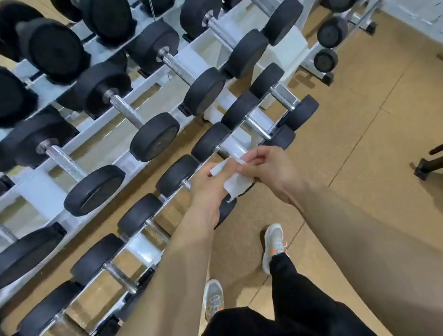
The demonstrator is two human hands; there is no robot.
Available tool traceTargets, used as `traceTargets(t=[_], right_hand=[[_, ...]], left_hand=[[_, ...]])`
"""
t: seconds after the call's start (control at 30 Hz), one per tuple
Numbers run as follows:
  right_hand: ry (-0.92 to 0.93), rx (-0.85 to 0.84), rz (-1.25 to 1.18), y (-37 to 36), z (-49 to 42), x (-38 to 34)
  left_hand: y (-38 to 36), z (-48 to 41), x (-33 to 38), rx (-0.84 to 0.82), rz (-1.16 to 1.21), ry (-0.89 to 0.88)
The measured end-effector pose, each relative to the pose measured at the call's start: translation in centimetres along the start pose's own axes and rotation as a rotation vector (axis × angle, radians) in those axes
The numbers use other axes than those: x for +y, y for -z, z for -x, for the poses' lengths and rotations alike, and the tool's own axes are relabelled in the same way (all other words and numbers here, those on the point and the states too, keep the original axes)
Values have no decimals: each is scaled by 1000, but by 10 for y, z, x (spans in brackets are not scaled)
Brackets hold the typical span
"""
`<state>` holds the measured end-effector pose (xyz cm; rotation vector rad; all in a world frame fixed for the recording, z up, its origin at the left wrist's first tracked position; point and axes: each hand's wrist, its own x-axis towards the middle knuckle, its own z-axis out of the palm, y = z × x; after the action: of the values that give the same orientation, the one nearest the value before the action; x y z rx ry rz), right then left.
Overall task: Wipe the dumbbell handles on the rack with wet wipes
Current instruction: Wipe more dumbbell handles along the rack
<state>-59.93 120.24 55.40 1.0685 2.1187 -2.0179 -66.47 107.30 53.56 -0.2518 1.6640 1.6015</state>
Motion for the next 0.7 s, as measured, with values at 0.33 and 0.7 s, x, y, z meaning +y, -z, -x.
traceTargets(t=[0.33, 0.7], right_hand=[[-53, -297, 29, 99, -96, -25], [-241, -564, -162, 97, -129, -44]], left_hand=[[-101, -44, 35, 91, 157, -42], [-100, -52, 43, 237, 288, -101]])
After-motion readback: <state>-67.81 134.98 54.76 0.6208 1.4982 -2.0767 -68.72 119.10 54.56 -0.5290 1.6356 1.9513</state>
